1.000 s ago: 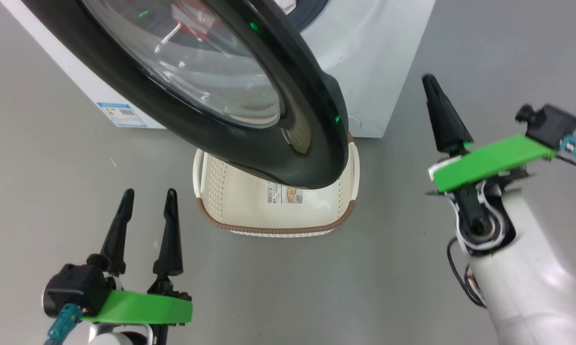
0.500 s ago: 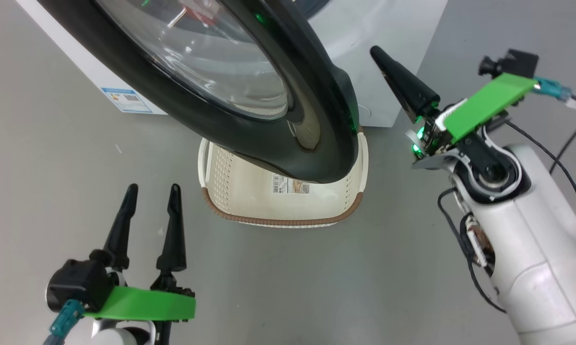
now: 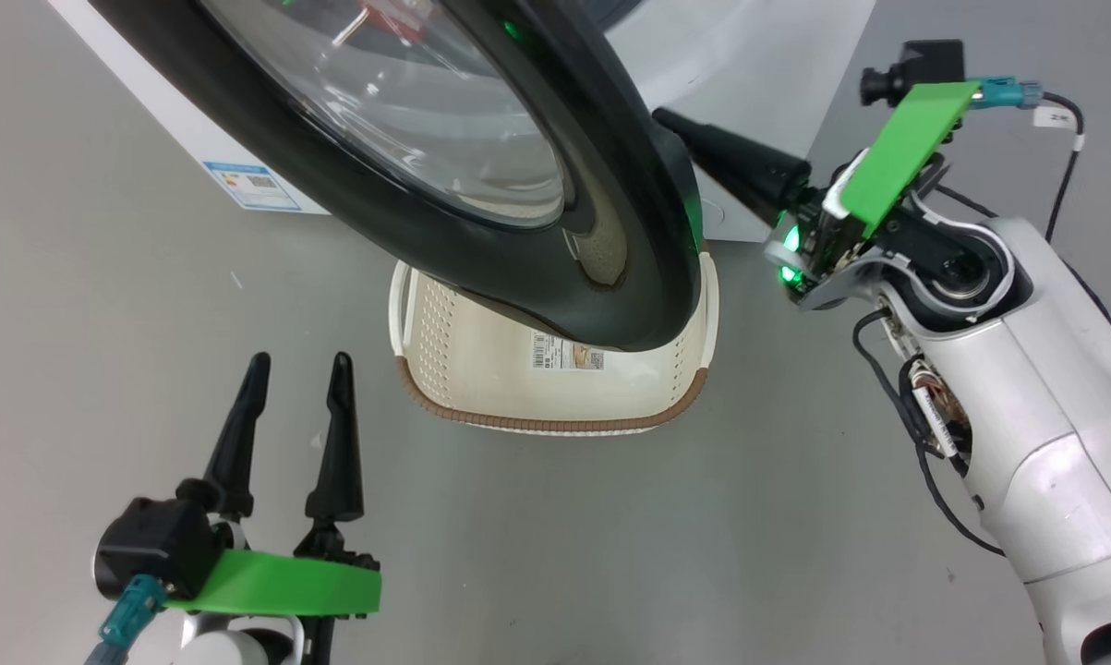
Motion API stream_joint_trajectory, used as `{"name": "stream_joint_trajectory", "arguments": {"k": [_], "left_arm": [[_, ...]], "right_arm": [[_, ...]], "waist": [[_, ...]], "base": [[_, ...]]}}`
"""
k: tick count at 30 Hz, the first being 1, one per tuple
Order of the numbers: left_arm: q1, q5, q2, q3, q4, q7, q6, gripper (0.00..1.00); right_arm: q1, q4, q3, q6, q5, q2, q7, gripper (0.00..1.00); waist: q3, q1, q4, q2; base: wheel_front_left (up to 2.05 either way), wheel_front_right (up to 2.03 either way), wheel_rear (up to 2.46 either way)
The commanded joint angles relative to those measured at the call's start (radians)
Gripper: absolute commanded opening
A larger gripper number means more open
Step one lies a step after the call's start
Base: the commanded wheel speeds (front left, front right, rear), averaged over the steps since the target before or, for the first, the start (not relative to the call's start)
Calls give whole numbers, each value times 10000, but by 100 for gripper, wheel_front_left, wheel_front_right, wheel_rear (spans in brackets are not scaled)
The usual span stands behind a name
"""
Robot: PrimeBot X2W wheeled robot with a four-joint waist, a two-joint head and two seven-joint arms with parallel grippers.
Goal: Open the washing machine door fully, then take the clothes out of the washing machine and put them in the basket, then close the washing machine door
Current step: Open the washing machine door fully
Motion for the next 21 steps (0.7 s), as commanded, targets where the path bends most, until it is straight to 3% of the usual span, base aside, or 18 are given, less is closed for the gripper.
{"name": "stream_joint_trajectory", "arguments": {"k": [1,21], "left_arm": [[-133,-32,156,312,-231,-51,64,100],[27,-27,156,280,-26,-51,100,100]], "right_arm": [[-127,-319,167,63,54,101,76,0],[1029,-1419,1966,63,1194,-789,-250,0]], "waist": [[-2,0,1,-1],[-596,0,268,-1]], "base": [[0,0,0],[0,0,0]]}}
